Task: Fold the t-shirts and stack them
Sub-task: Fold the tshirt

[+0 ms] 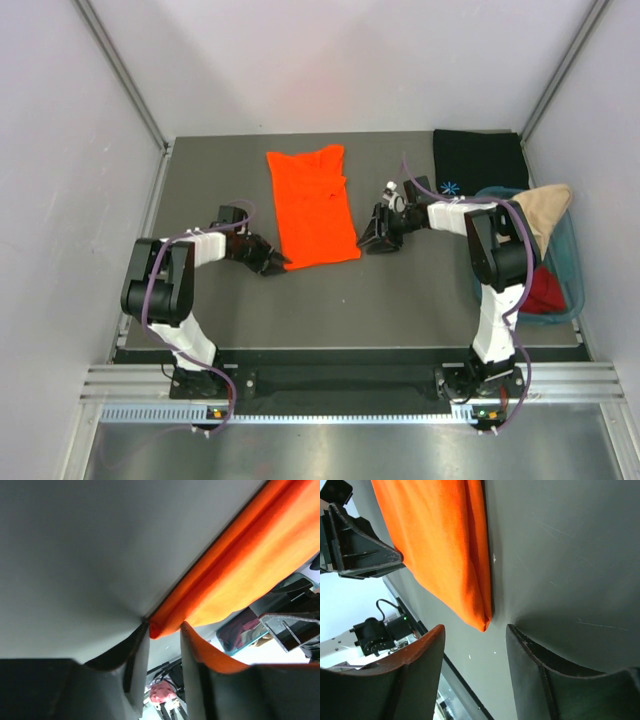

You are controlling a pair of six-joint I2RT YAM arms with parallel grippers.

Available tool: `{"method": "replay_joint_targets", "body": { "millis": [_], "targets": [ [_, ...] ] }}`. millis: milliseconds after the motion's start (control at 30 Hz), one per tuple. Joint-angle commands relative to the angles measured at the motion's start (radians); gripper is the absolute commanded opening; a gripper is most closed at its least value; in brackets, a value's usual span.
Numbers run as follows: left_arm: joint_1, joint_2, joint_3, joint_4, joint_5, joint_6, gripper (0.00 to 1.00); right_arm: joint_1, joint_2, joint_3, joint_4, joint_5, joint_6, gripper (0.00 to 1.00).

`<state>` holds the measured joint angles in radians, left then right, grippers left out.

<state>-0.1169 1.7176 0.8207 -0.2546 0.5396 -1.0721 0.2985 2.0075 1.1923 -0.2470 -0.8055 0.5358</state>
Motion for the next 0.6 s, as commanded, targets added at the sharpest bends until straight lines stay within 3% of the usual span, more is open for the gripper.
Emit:
{"method": "replay_joint_targets", "body": {
  "millis": [0, 67, 300, 567],
  "targets": [
    [-0.003, 0.036, 0.005, 0.029, -0.082, 0.037, 0.33, 0.008, -0.001, -0.006, 0.037, 0.002, 0.001, 0.53],
    [-0.003, 0.031, 0.005, 0.029, -0.081, 0.044, 0.23, 0.013, -0.003, -0.014, 0.041, -0.001, 0.007, 0.54],
    [-0.003, 0.033, 0.003, 0.032, -0.064, 0.061, 0.11, 0.034, 0.000, -0.068, 0.107, -0.012, 0.064, 0.54],
    [-0.003, 0.027, 0.005, 0.025, -0.063, 0.078, 0.05, 0.037, 0.046, -0.053, 0.126, -0.004, 0.082, 0.53]
  ]
}}
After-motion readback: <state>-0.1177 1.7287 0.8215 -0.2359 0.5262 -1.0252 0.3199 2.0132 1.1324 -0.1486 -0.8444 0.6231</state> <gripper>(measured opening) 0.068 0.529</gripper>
